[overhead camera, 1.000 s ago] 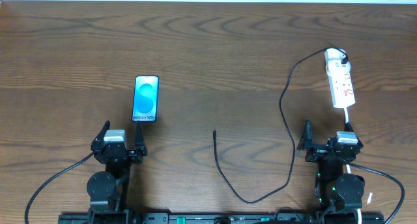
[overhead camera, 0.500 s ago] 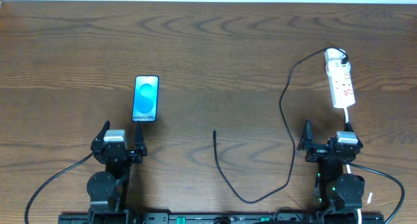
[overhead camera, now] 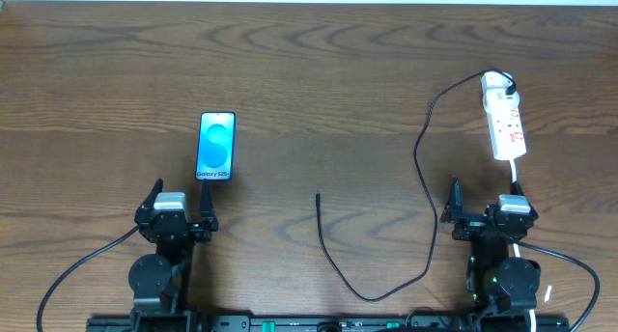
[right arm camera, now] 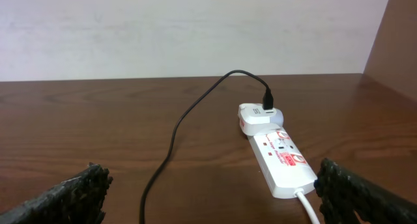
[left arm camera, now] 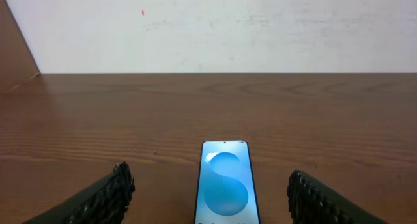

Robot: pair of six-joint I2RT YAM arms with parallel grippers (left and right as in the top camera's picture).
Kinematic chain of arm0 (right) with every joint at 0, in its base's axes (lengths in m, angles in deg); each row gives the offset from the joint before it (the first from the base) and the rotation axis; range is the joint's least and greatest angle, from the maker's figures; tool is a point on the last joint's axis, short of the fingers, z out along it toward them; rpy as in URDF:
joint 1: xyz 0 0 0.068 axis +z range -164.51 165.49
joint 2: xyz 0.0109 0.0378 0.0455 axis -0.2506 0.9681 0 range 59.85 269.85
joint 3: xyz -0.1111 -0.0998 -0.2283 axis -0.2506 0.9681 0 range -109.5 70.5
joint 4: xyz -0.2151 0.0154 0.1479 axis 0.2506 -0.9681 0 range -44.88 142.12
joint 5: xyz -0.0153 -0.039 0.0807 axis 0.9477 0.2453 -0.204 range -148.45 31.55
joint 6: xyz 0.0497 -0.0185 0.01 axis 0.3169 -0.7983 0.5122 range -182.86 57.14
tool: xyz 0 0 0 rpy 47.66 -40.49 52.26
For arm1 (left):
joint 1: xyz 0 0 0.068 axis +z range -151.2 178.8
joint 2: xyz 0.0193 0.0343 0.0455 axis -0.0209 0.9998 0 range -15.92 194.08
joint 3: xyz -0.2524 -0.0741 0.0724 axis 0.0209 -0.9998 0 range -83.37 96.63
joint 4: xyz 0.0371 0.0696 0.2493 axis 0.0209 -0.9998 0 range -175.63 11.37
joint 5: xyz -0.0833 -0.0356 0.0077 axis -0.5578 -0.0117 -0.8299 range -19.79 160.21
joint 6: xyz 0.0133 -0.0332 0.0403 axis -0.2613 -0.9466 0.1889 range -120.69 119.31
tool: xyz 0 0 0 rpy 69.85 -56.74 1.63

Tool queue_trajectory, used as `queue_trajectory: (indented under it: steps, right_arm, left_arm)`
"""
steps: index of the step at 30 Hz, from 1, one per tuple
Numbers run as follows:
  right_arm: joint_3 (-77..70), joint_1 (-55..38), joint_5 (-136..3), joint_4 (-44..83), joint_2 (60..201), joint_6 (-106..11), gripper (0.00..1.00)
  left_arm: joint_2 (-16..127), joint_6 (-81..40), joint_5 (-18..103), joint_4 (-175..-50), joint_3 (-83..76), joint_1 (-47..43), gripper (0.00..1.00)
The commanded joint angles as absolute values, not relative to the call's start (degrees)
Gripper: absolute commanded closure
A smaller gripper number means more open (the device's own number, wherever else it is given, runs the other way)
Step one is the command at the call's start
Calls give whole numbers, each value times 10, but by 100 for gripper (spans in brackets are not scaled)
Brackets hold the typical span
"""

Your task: Plug charger to phone and switch on socket

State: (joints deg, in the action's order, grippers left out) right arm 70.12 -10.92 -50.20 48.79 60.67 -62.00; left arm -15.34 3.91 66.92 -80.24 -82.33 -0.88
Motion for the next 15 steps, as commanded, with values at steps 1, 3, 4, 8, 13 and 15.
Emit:
queue_trajectory:
  steps: [1, 3, 4, 8, 13, 15]
  right_arm:
    - [702, -111, -498, 486, 601, -614, 1]
    - [702, -111, -498, 486, 601, -614, 1]
    - [702, -111, -498, 486, 601, -614, 1]
    - [702, -111, -498, 486, 601, -614, 1]
    - [702, -111, -498, 486, 601, -614, 1]
    - [702, -111, -498, 486, 601, -614, 1]
  left_arm:
    - [-157, 46, 663, -824, -831, -6, 22]
    - [-157, 47, 663, -823, -831, -6, 22]
    - [-157, 47, 663, -822, -831, -6, 22]
    - [-157, 47, 663, -821, -831, -6, 22]
    - [-157, 47, 663, -823, -830, -6, 22]
    - [-157, 47, 664, -823, -827, -6, 22]
